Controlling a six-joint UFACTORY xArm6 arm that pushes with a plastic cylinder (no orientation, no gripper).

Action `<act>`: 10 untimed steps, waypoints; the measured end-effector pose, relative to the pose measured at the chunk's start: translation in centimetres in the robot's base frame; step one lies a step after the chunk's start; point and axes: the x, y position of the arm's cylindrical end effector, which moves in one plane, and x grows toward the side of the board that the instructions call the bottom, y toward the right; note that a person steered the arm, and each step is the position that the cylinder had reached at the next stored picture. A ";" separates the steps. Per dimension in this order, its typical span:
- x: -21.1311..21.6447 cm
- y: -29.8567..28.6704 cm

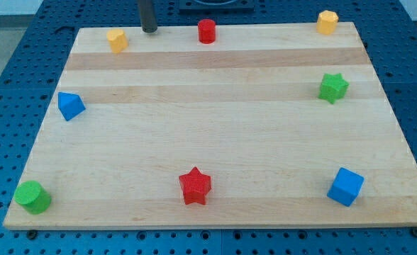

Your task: Push the blue triangle to the yellow heart

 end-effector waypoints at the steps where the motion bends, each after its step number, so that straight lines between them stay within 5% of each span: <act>1: 0.0 -4.8; 4: 10.2 -0.5; 6: 12.6 4.8; 7: 18.2 4.7; 10: 27.4 -6.8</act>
